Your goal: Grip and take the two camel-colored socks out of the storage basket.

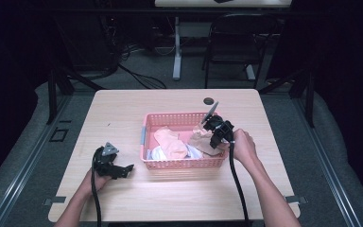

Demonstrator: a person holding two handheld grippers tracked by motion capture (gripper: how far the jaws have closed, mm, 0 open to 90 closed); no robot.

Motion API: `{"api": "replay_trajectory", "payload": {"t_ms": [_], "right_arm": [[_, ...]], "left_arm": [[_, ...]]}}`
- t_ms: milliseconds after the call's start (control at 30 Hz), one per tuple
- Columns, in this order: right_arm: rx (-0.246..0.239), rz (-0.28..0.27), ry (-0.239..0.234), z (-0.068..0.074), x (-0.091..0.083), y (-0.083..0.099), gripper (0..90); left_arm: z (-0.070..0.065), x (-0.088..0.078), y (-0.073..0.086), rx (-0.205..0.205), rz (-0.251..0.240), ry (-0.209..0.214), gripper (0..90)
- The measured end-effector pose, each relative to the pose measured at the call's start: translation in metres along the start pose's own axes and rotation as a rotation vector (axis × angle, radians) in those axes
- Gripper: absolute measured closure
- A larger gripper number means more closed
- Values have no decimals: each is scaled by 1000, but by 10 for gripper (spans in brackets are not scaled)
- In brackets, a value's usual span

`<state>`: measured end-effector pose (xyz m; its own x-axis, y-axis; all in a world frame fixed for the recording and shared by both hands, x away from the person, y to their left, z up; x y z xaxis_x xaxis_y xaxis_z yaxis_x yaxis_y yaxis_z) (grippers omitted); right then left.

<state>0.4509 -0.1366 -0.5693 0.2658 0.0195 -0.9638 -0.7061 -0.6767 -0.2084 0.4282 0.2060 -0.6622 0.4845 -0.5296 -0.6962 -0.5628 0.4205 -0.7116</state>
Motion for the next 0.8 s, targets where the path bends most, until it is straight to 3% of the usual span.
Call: {"api": "replay_trajectory", "payload": {"t_ms": [400, 567, 800], "right_arm": [[-101, 50, 44, -6, -54, -22, 832], [-111, 55, 41, -9, -73, -29, 832], [-117, 68, 46, -10, -85, -33, 829]], "left_arm": [[0, 0, 0, 2, -1, -1, 0], [0, 0, 0, 0, 0, -1, 0], [0, 0, 0, 0, 0, -1, 0]]}}
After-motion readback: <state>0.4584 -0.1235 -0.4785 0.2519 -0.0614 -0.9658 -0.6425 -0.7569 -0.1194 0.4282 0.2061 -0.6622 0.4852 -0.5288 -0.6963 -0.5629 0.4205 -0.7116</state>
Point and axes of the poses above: each handheld gripper's, and its own axes: x roughly forward along the jaws, y roughly out of its underside, z roughly to its left, the point moved 10 cm from there along x, roughly forward along the jaws, and after that the axes turned 8 degrees about y, right-handed, at the moved point
